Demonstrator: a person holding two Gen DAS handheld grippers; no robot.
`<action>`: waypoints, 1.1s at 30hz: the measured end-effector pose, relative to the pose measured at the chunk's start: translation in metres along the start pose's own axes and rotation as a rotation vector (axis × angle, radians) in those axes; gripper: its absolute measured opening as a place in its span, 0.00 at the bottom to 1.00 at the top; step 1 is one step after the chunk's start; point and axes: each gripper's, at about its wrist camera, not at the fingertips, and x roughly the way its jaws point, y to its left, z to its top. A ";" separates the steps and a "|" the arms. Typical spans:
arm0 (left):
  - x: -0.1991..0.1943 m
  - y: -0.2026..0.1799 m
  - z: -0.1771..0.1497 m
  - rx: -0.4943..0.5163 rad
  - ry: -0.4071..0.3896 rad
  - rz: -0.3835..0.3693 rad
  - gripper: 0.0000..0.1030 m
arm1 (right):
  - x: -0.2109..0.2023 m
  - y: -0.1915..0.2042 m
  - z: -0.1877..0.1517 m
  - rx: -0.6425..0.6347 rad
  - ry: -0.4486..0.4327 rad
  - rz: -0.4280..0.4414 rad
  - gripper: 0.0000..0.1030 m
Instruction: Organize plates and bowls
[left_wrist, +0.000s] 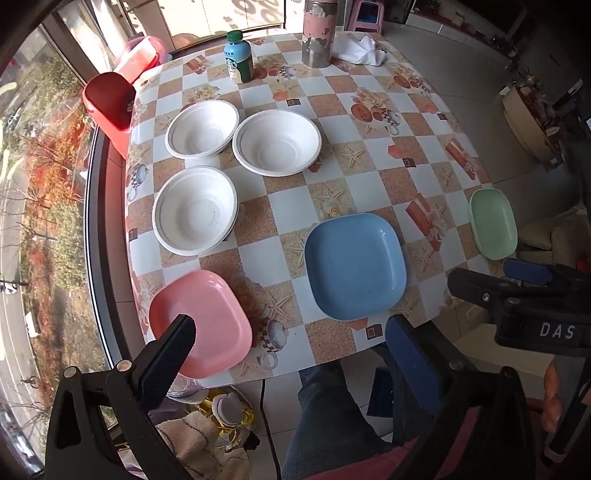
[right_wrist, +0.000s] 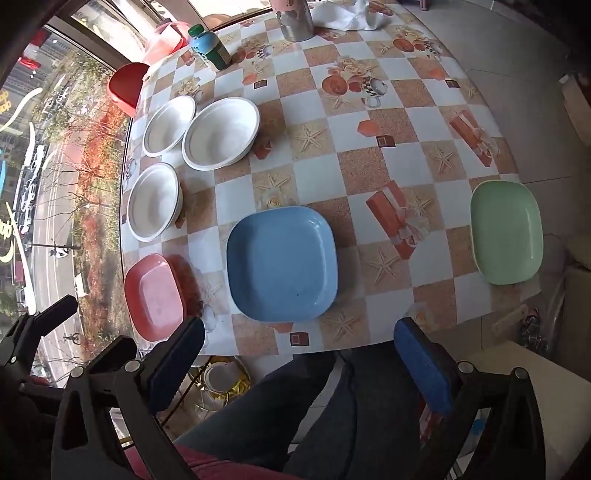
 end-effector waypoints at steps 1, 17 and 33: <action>-0.007 -0.002 0.002 0.002 0.002 0.001 1.00 | -0.001 -0.002 0.001 0.009 -0.001 0.001 1.00; -0.005 0.008 -0.009 -0.006 -0.017 0.021 1.00 | -0.002 0.002 0.000 -0.001 -0.006 -0.006 1.00; -0.009 0.011 -0.010 -0.010 -0.027 0.010 1.00 | -0.003 0.000 -0.003 0.022 -0.020 -0.011 1.00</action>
